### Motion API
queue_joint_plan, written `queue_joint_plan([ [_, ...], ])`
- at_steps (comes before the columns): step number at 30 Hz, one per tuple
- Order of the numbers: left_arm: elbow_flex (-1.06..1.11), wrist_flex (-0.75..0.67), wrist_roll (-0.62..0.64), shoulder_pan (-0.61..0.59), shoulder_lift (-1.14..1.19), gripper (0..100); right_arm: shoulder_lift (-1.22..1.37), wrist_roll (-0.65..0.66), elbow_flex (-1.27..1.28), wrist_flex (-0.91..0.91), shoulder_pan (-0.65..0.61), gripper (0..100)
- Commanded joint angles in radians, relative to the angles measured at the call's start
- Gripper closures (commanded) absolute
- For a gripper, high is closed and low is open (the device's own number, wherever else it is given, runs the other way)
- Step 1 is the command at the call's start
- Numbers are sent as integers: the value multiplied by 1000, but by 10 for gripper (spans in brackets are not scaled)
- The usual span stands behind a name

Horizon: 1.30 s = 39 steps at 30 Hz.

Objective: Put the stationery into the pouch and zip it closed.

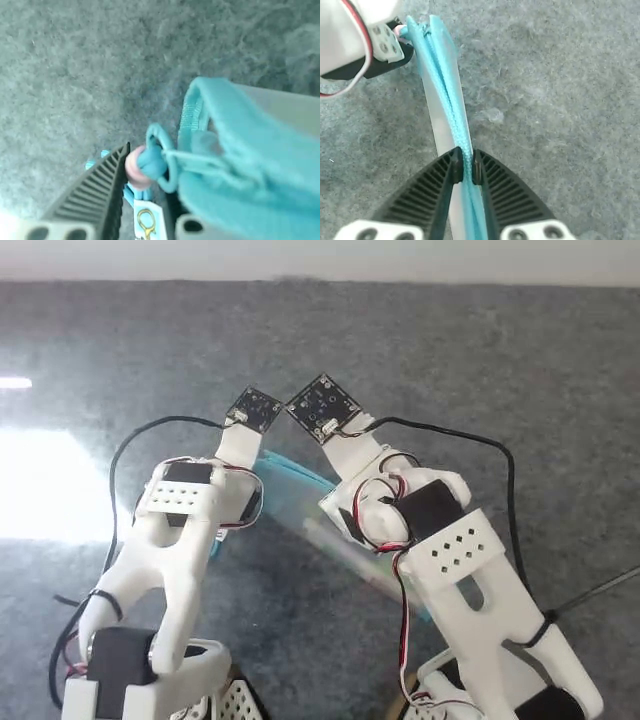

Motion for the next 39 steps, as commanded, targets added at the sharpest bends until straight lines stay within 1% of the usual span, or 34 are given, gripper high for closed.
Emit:
queue_joint_plan([
  [1,5,20,-6,-60,49,991,-42,-8,-8,12,-21,991],
  [6,-64,46,-46,-84,173,991,-44,-11,-12,12,-22,991],
  [11,-71,44,-49,-86,172,991,-38,-14,-25,-10,-59,978],
  [15,-39,31,-49,-80,137,991,-36,-12,-71,-15,-124,873],
  [18,-36,31,-46,-78,133,991,-28,-11,-97,-19,-148,811],
  [22,-36,29,-46,-77,133,991,91,-8,-103,-82,-148,803],
  [26,-35,28,-46,-69,133,991,266,-8,-176,-88,-151,802],
  [29,-35,28,-44,-72,133,991,305,-11,-285,-24,-171,801],
  [34,-36,26,-44,-69,133,991,278,-8,-457,139,-199,801],
  [39,-36,26,-44,-72,133,991,297,15,-434,183,-259,800],
])
